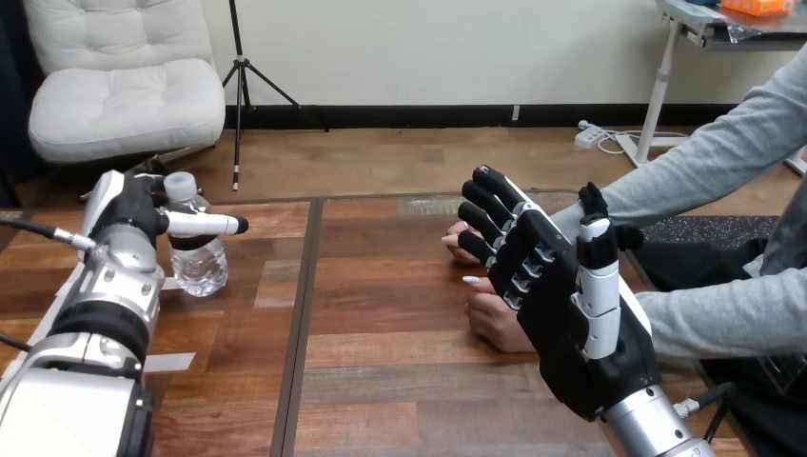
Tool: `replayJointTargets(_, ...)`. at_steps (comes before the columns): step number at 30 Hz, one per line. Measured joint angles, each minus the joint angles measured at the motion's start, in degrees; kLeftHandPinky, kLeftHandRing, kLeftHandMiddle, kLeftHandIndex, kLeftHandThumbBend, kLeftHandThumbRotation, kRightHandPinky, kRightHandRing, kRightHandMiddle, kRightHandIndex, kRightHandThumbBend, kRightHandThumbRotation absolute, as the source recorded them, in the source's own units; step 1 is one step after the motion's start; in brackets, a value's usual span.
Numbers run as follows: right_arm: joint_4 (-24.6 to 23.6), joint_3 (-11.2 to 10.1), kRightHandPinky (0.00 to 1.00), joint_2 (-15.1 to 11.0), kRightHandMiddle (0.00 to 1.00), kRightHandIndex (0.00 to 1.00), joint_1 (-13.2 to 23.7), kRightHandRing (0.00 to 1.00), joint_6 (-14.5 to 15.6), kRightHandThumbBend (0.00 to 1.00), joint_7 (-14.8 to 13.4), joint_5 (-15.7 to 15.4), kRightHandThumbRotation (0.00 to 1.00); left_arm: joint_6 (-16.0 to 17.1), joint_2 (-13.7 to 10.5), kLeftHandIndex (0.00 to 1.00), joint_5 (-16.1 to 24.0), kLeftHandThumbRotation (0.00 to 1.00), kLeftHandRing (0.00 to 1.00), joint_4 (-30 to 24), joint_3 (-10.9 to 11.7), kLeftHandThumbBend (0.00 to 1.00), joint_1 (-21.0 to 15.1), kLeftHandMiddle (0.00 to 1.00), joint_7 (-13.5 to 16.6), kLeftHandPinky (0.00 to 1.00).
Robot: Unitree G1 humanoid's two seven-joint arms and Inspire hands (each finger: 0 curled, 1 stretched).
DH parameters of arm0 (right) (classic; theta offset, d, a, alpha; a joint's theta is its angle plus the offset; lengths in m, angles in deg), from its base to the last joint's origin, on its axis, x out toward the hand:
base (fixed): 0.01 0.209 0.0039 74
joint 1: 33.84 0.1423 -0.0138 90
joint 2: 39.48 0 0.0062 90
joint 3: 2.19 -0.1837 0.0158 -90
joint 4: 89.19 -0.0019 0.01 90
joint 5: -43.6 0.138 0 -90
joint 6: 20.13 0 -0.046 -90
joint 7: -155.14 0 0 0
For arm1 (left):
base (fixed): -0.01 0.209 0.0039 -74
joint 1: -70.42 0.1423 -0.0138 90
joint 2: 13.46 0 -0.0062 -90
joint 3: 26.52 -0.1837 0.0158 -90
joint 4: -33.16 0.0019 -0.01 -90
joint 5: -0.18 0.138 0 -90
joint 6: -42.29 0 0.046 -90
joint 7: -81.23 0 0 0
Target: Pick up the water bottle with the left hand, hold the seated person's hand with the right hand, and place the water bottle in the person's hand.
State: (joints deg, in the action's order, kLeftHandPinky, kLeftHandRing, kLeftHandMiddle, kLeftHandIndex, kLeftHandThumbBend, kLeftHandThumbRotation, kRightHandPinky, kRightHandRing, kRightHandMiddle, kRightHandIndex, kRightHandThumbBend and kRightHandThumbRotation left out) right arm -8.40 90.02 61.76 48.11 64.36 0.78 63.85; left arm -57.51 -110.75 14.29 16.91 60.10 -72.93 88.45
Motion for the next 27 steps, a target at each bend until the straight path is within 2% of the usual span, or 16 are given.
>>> replayJointTargets(2,0.0,0.0,0.97,0.0,0.96,0.94,0.0,0.97,0.0,0.88,0.0,0.0,1.00,-0.2,0.1,0.76,0.1,0.04,0.73,0.0,0.0,0.92,-0.1,0.76,0.6,0.64)
replayJointTargets(5,0.0,0.0,0.97,0.0,0.96,0.94,0.0,0.97,0.0,0.88,0.0,0.0,1.00,-0.9,0.3,0.68,0.2,0.02,0.58,0.1,-0.1,0.87,-0.3,0.65,1.7,0.49)
replayJointTargets(7,0.0,0.0,0.97,0.1,0.96,0.94,0.0,0.97,0.0,0.88,0.0,0.0,1.00,-1.1,0.6,0.64,0.2,0.01,0.54,0.1,-0.1,0.83,-0.3,0.62,2.8,0.44)
replayJointTargets(14,-0.1,0.0,0.97,0.1,0.96,0.94,-0.1,0.97,0.0,0.88,0.0,0.0,1.00,-1.1,1.3,0.61,0.7,0.00,0.53,0.2,-0.3,0.80,-0.4,0.61,5.6,0.44)
replayJointTargets(20,-0.4,0.0,0.97,0.1,0.96,0.94,-0.2,0.97,0.0,0.88,0.0,0.0,1.00,-1.1,1.6,0.56,2.0,0.00,0.51,0.3,-0.8,0.81,-0.4,0.59,6.7,0.44)
replayJointTargets(27,-0.4,0.0,0.97,0.2,0.96,0.94,-0.4,0.97,-0.3,0.88,0.0,0.0,1.00,-1.1,1.9,0.52,2.3,0.00,0.46,0.7,-1.2,0.78,-0.4,0.53,7.7,0.39)
